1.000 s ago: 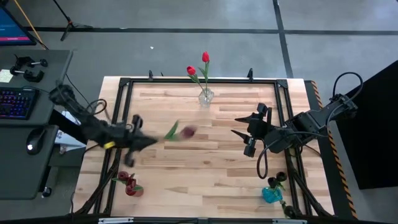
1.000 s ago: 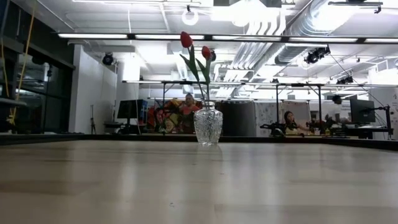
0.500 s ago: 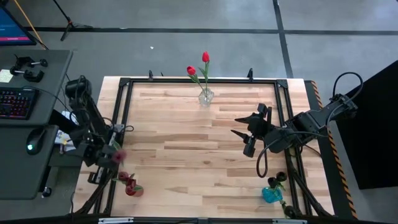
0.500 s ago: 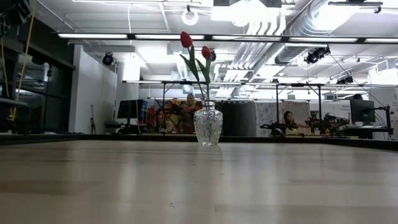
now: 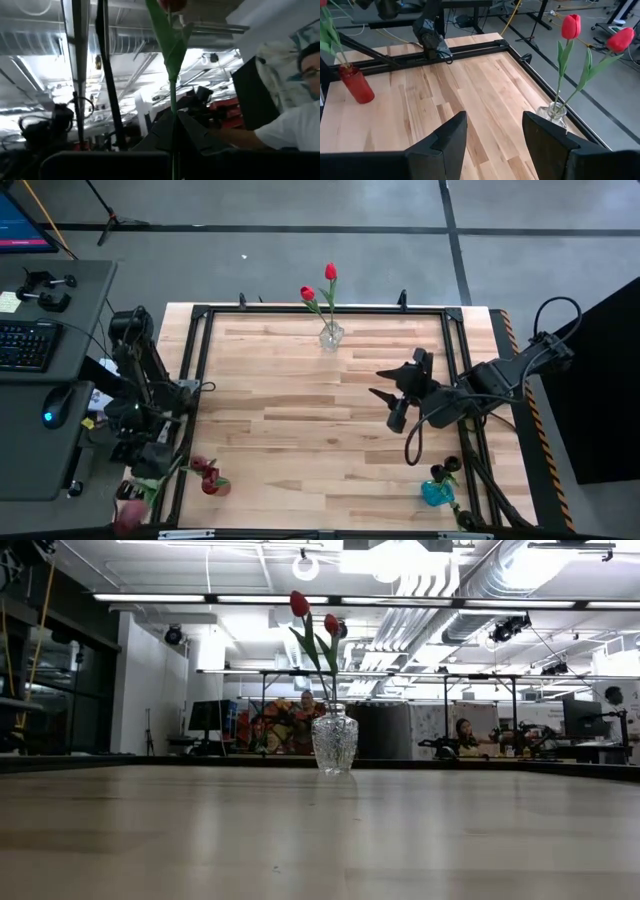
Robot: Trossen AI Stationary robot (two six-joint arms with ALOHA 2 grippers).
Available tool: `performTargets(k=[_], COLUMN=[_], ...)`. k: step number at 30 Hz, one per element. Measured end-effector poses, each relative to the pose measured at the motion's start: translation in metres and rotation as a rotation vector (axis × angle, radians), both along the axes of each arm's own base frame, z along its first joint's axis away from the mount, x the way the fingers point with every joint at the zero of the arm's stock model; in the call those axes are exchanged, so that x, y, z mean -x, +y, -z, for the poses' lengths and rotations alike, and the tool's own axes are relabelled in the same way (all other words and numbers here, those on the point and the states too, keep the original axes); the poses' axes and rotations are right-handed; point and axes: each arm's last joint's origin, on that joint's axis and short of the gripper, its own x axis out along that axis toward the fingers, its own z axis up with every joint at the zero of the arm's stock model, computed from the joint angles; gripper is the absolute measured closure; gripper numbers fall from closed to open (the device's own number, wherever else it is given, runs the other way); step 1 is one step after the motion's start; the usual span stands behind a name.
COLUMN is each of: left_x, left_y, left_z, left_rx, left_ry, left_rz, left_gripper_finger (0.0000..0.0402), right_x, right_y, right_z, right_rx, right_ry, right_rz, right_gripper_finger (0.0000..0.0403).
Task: Sort flowers into vase by color
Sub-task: Put the maroon flower into the red vase
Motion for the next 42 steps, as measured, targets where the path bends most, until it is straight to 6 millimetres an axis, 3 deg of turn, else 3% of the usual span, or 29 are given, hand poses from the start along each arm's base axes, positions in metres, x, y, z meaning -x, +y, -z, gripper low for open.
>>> performTargets(k=[4,9,12,15,22,29,35,42], left_x=[0.0,-0.003,-0.008,-0.016,-0.019,0.003,0.016,0.01], left_y=[-0.003,-0.003,0.0,0.003,0.003,-0.01,-0.036,-0.054], left_z=[-0.014,-0.039,-0.046,-0.046,-0.042,-0.034,-0.011,0.016], left_rx=[-0.033,-0.106,-0.134,-0.126,-0.011,-0.032,-0.151,-0.072], left_ry=[-0.056,-0.268,-0.391,-0.362,-0.118,0.006,0.066,0.132], left_rz=[-0.066,-0.159,-0.191,-0.235,-0.228,-0.084,0.062,0.041], left_gripper_finger=[0.0401,0.0401,0.0401,0.0401,0.0401,0.0401,0.0401,0.0401], right_x=[-0.007,-0.019,-0.026,-0.032,-0.042,-0.051,-0.056,-0.057], right_y=[0.003,0.004,0.005,0.006,0.011,0.016,0.018,0.018], right_z=[0.006,0.015,0.022,0.027,0.039,0.05,0.055,0.054], right_rx=[0.023,0.051,0.078,0.089,0.078,0.06,0.034,-0.004], right_ry=[0.02,0.059,0.094,0.117,0.158,0.185,0.176,0.118], right_rz=[0.01,0.025,0.015,0.015,0.002,0.003,0.031,0.089], right_gripper_finger=[0.0222,0.0222,0.0222,0.0222,0.0222,0.0222,0.0222,0.0222])
